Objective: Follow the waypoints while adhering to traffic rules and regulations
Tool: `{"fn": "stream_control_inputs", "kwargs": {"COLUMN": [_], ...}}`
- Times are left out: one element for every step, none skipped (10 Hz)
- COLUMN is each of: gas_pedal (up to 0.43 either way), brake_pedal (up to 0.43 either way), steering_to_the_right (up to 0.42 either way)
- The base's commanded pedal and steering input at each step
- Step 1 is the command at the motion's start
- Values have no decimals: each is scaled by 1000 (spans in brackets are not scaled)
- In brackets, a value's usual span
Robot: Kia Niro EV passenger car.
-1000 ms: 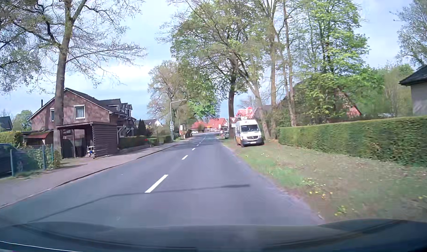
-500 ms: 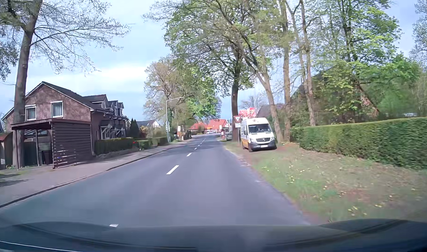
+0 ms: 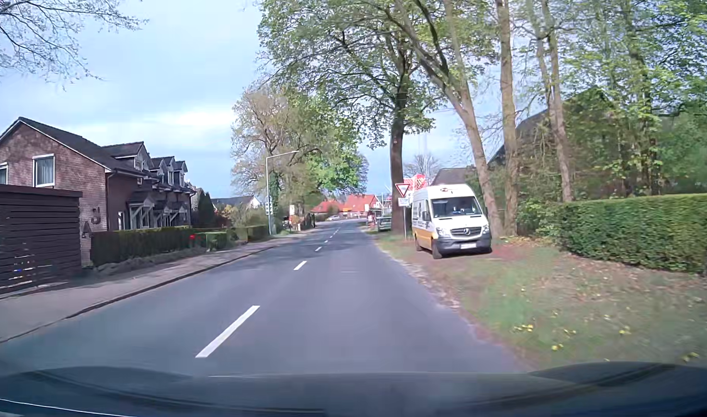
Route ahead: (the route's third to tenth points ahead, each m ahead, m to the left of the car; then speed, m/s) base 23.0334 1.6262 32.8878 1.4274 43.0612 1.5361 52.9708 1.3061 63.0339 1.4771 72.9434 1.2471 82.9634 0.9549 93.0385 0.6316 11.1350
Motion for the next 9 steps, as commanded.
{"fn": "stream_control_inputs", "kwargs": {"gas_pedal": [28,28,28,20,8,8,8,8,8], "brake_pedal": [0,0,0,0,0,0,0,0,0], "steering_to_the_right": [-6,-6,-6,-7,-6,-6,-5,-5,-5]}}
